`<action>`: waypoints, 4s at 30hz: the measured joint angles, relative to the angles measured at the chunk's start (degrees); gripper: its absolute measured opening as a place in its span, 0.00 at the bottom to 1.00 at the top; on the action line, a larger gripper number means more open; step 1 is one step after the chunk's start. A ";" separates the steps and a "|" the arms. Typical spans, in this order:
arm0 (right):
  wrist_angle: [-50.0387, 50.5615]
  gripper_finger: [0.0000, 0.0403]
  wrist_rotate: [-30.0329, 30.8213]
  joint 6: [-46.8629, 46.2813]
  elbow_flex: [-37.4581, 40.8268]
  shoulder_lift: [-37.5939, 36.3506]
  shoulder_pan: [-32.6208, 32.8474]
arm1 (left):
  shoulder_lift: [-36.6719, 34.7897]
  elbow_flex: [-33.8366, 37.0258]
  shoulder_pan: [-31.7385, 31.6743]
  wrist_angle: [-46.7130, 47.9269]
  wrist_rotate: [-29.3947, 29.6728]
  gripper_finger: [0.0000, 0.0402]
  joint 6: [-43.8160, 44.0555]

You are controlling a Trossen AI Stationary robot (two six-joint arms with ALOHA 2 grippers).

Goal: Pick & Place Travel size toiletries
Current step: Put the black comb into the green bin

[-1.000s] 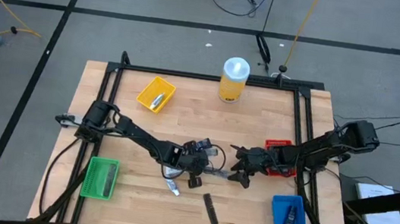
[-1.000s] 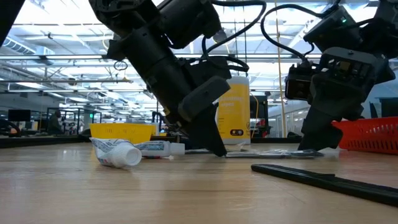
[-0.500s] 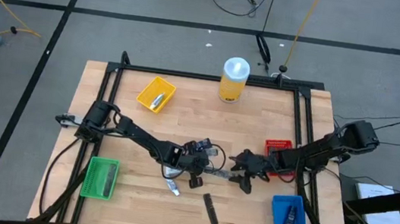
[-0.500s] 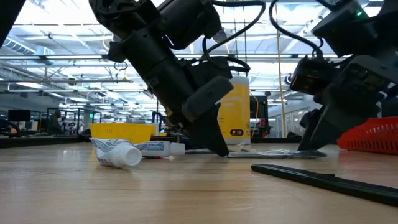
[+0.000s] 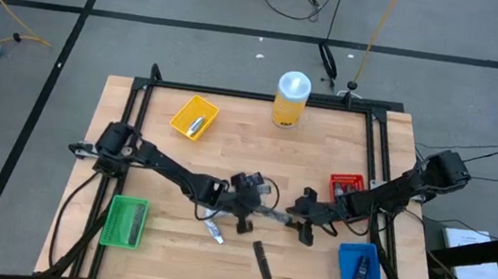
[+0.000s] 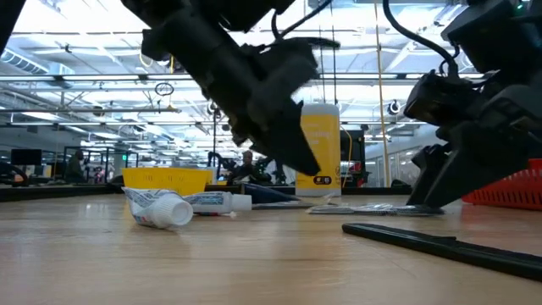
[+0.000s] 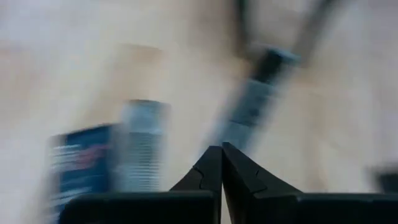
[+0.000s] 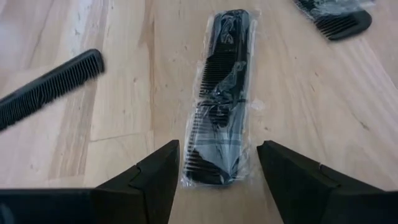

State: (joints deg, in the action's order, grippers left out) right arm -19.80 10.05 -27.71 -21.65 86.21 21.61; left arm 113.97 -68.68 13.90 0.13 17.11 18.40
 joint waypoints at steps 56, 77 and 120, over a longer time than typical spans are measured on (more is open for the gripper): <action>-9.50 0.53 -17.51 -20.86 -0.37 3.78 -13.40 | 13.65 -2.79 -5.84 -17.18 -16.44 0.01 4.79; -9.40 0.28 -18.33 -10.30 -2.03 3.96 -14.78 | 15.35 -2.83 -5.91 -21.39 -13.53 0.00 4.17; -4.47 0.03 -1.04 16.64 -12.26 -2.58 -4.61 | -4.30 -2.74 0.68 0.20 1.69 0.55 -10.01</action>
State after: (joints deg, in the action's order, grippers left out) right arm -24.27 9.02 -11.07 -33.91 83.64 16.99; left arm 109.67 -71.42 14.58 0.33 18.80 8.38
